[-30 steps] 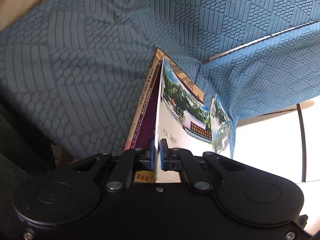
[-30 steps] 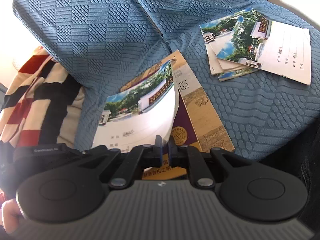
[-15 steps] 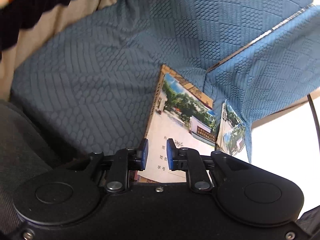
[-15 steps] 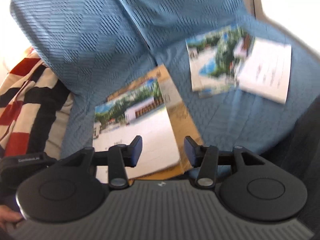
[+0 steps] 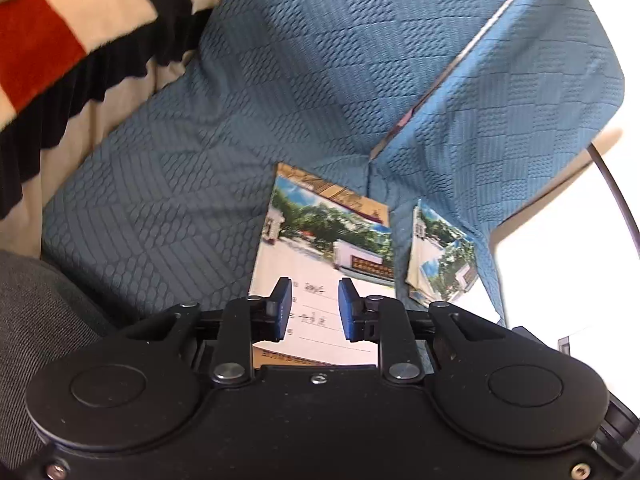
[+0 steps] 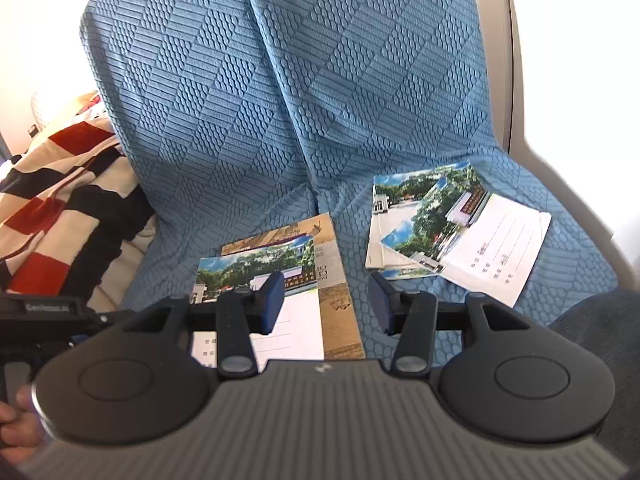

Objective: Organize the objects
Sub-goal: 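Open the left gripper and withdraw both tools from the stack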

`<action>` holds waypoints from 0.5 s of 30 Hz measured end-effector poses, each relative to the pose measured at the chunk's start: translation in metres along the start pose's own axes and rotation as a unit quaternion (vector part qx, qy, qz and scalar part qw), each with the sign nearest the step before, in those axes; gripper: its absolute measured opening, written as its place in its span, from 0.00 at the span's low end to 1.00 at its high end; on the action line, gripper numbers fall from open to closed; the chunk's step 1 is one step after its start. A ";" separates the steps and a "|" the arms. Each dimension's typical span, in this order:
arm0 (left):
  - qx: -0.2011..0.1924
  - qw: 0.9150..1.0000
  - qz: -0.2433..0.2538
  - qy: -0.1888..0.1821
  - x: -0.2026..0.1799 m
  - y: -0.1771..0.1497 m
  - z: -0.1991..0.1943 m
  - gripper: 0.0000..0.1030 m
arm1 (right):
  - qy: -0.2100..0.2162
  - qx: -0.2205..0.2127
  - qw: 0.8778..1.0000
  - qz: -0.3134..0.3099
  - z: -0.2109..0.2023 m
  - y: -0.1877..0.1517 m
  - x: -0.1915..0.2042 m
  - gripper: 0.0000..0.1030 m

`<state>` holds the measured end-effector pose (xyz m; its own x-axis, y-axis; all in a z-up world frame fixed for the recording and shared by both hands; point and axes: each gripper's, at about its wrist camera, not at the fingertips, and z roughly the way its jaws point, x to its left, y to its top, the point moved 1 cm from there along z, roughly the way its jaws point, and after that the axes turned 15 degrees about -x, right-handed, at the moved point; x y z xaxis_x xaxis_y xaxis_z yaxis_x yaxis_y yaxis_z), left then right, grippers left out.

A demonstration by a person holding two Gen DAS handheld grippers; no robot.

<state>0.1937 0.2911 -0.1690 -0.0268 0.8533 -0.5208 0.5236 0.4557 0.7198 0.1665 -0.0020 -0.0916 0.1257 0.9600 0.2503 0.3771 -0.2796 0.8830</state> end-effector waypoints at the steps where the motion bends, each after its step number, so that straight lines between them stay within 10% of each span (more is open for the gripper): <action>1: -0.004 1.000 0.006 -0.001 -0.004 0.000 -0.003 0.23 | 0.002 -0.002 1.000 -0.001 -0.002 0.002 -0.001 0.48; 15: -0.024 0.998 0.051 -0.026 -0.046 -0.003 -0.031 0.37 | 0.018 -0.029 0.999 -0.008 -0.040 0.019 -0.006 0.48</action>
<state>0.1672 0.2585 -0.1332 0.0689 0.8826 -0.4650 0.4796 0.3794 0.7912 0.1360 -0.0122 -0.0604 0.0873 0.9644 0.2497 0.3251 -0.2645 0.9079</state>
